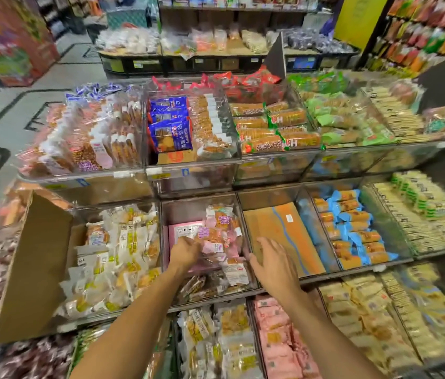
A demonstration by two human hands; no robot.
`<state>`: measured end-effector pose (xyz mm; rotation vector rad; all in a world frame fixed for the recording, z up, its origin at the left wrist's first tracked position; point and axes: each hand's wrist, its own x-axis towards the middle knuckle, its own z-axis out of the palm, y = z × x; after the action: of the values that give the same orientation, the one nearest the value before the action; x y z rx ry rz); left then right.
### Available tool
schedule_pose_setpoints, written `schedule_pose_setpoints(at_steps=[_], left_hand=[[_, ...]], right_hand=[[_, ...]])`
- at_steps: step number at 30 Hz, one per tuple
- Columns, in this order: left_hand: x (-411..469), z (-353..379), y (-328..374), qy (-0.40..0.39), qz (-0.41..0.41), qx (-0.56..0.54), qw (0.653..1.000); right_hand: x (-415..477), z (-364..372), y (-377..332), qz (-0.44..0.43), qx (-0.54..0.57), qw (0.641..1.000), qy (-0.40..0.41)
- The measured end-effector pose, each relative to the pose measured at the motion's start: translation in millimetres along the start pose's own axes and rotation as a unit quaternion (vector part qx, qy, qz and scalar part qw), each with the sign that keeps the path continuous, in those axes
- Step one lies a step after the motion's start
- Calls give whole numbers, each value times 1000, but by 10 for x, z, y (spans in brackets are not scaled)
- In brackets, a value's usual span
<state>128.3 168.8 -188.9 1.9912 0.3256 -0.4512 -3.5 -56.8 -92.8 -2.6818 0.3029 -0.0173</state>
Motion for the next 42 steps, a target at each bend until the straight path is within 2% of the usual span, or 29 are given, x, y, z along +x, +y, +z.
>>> schedule_pose_setpoints(at_steps=[2, 3, 6, 9, 12, 16, 19, 25, 28, 31, 33, 36, 38, 42], left_hand=[[577, 47, -454, -1, -49, -86, 995], [550, 6, -416, 10, -74, -115, 991], [-296, -222, 256, 19, -86, -159, 983], [-545, -202, 393, -26, -112, -165, 980], [-486, -171, 287, -58, -113, -151, 980], [-711, -297, 389, -95, -110, -209, 967], [-825, -444, 351, -125, -87, -224, 963], [-1140, -509, 355, -180, -57, -294, 937], [-1199, -545, 331, -145, -47, -307, 940], [-1216, -627, 264, -116, -48, -320, 939], [-1238, -683, 228, -119, -38, -354, 927], [-1239, -732, 166, -95, -28, -399, 912], [-1233, -751, 113, -81, -21, -403, 911], [-1266, -796, 41, -75, -9, -385, 920]], right_hand=[[47, -12, -59, -16, 23, 1000, 14], [78, -8, -82, -21, 35, 999, 20], [158, 45, -142, -40, 50, 998, 20], [221, 104, -165, -66, 54, 996, 20], [260, 129, -168, -80, 67, 994, 14], [280, 115, -182, -46, 142, 989, -5], [302, 151, -248, -25, 180, 982, -44], [250, 436, -461, -38, 227, 964, -135], [255, 426, -447, -40, 270, 951, -144], [375, 345, -358, -67, 163, 982, -69], [485, 349, -263, -96, 61, 992, -59], [534, 411, -176, -157, -114, 977, -88], [465, 461, -207, -188, -192, 959, -95], [441, 595, -307, -191, -174, 961, -92]])
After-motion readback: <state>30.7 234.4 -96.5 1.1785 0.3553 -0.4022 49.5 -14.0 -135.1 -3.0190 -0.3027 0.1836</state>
